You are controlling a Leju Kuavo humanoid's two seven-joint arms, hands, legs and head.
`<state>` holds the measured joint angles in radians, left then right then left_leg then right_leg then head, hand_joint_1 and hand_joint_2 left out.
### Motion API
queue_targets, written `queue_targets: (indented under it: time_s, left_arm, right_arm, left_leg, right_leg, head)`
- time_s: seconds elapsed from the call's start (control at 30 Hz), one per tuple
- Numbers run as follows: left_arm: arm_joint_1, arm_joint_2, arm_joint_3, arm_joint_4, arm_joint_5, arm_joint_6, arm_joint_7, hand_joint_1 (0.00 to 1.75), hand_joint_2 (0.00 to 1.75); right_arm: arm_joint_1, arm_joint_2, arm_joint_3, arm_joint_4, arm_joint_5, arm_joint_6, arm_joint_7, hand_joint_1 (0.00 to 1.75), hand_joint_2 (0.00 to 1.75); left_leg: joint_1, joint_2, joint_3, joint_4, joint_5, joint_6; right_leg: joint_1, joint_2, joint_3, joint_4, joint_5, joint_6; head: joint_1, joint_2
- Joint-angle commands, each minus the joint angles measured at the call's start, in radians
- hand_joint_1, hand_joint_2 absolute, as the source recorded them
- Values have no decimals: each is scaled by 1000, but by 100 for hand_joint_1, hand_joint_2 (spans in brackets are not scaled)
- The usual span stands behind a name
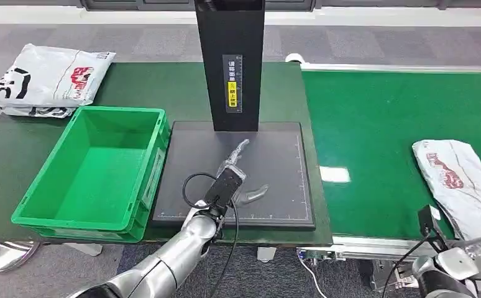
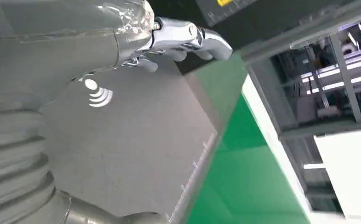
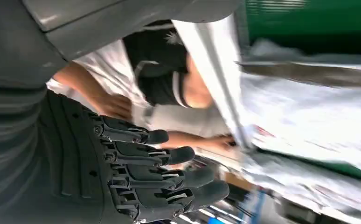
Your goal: Moved the parcel from conveyor to table for the left to box.
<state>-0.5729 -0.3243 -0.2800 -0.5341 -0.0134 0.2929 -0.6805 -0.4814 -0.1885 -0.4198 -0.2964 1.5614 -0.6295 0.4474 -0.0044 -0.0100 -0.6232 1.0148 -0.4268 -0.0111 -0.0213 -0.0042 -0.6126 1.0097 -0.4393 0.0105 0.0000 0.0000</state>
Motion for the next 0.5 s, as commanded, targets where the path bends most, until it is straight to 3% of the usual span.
queue_targets:
  time_s: [0.03, 0.13, 0.5]
  left_arm:
    - [31, 52, 59, -2, 10, 4, -10, 0, 175]
    - [27, 47, 58, -4, 9, 9, -5, 0, 175]
    - [34, 38, 42, -10, 9, 0, 9, 0, 175]
  right_arm:
    - [-97, 30, 157, 44, 9, 28, 23, 0, 175]
    - [-90, 27, 155, 44, 7, 22, 18, 0, 175]
    - [-90, 39, 176, 41, 8, 17, 34, 0, 175]
  left_leg:
    - [1, 10, 4, -1, -2, -1]
    - [1, 4, 2, -1, -1, -1]
    - [1, 2, 2, 0, -1, 0]
  right_leg:
    - [1, 10, 2, -2, 2, -2]
    - [1, 3, 1, -1, 0, -1]
    - [1, 1, 2, -1, 0, -1]
  head:
    - [0, 0]
    - [0, 0]
    - [0, 0]
